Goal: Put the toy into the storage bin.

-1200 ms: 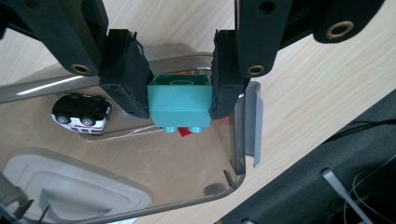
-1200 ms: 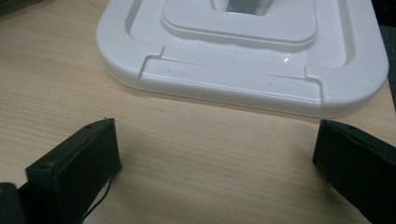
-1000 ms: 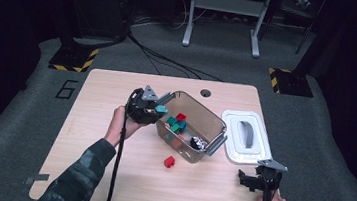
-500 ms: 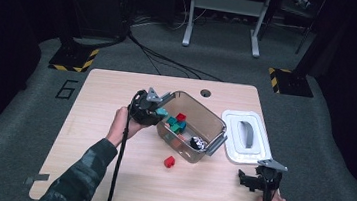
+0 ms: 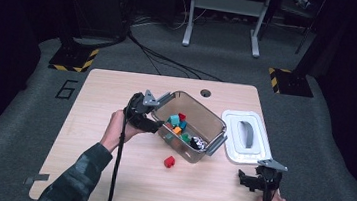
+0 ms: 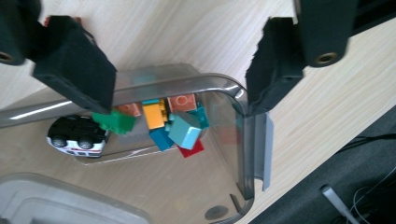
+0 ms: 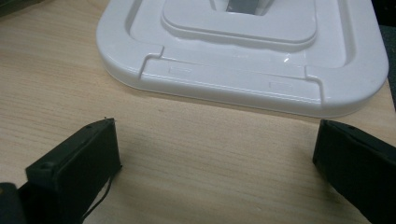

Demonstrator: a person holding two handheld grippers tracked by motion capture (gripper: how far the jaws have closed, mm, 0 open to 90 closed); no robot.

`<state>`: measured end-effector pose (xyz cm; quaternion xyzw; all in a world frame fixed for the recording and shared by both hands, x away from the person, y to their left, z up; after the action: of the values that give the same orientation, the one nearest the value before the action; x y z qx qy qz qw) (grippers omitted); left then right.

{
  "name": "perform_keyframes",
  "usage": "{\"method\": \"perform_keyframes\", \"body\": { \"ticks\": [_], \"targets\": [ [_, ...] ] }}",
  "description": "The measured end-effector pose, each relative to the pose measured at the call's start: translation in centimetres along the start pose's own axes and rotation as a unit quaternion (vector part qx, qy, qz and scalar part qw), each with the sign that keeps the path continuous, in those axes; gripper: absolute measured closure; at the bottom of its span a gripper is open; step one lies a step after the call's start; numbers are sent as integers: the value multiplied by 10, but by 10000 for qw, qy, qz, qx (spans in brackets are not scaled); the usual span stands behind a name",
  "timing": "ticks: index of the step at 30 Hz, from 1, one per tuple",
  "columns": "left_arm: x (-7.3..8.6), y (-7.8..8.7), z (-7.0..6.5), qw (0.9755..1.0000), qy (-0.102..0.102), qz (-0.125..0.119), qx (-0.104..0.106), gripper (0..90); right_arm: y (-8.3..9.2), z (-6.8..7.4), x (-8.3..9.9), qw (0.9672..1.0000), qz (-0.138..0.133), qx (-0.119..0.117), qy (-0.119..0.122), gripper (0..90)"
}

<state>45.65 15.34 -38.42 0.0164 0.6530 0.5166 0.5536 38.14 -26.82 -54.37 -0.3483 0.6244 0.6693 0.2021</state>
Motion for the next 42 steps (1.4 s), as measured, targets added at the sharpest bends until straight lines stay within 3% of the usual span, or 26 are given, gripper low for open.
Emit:
{"method": "perform_keyframes", "body": {
  "ticks": [11, 17, 33, 42],
  "targets": [
    [20, 8, -15, 9999, -8, -129, 0, 150, 0, 0, 0, 10000, 2, 1, -1, 0],
    [34, 5, -26, 9999, -46, -50, 75, 126, 0, 0, 0, 10000, 2, 0, -2, 0],
    [68, -18, -53, 9991, 90, -53, 419, 14, 0, 0, 0, 10000, 2, 1, -2, 0],
    [81, -37, -70, 9977, 93, 113, 663, 3, 0, 0, 0, 10000, 1, 1, -2, 0]
  ]
}}
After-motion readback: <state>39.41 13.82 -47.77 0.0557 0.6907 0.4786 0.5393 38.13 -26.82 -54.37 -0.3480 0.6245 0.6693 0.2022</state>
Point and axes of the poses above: each handheld gripper's, and its own axes: y roughly backward along the jaws, x roughly out of its underside, z roughly to its left, the point moved 2 cm from there along -y, roughly forward along the jaws, and after that the axes turned 2 degrees about x, right-handed, at the moved point
